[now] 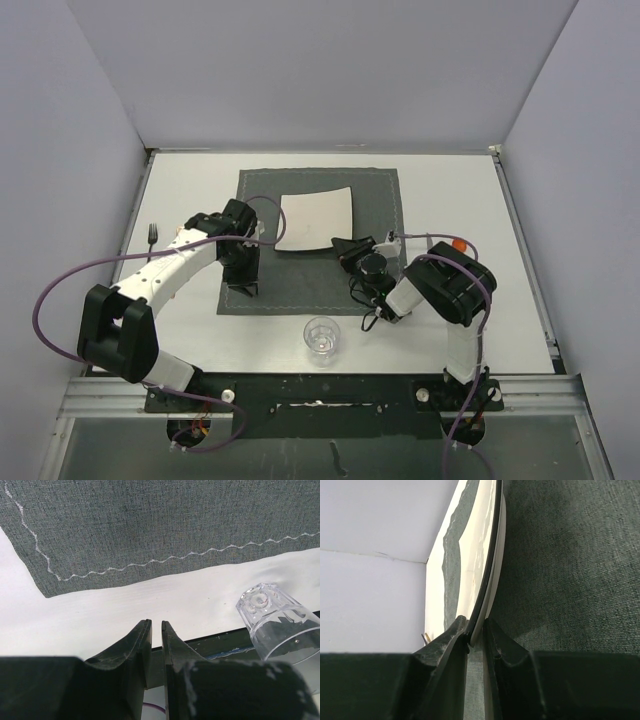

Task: Set the dinner table for one person
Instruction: Place the plate on the napkin.

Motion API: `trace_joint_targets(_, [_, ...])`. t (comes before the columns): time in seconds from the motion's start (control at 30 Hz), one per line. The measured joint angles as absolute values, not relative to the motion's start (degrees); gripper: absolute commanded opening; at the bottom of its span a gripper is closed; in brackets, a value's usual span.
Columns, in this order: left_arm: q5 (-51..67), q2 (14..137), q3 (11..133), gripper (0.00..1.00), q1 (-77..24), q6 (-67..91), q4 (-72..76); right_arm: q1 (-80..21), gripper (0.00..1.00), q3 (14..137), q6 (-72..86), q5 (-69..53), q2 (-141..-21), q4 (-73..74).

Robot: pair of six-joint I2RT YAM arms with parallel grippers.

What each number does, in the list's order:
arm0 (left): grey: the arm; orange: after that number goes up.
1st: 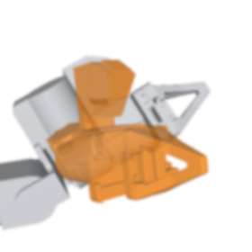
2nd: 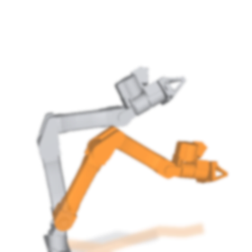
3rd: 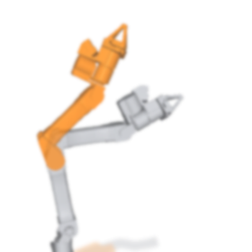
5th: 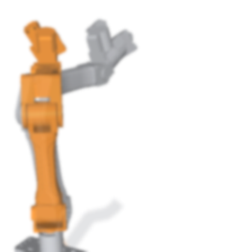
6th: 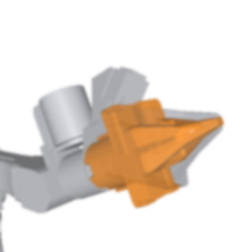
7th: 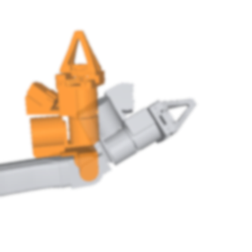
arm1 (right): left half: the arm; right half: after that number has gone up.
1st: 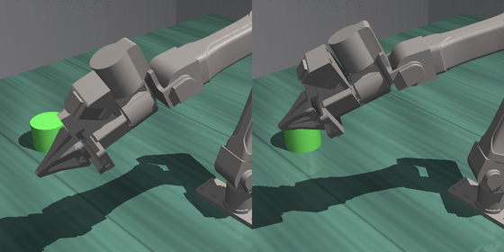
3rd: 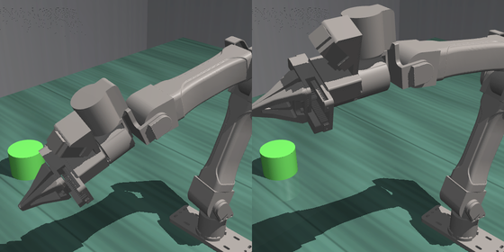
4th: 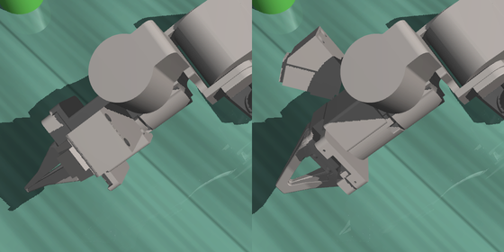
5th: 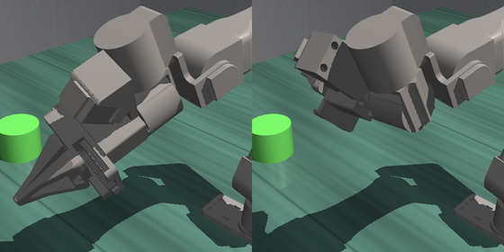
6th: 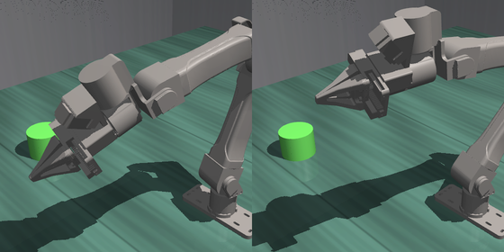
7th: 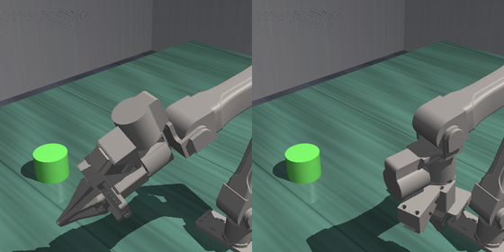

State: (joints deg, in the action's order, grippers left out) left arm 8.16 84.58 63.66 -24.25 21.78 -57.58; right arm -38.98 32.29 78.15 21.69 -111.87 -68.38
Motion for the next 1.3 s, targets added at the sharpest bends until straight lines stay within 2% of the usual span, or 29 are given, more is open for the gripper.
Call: trace_joint_targets(1.3, [8.16, 85.36, 63.26, 0.13, -23.90, 21.87, -57.17, -31.94, 0.00, 32.75, 90.06, 13.45, -117.97, -71.88])
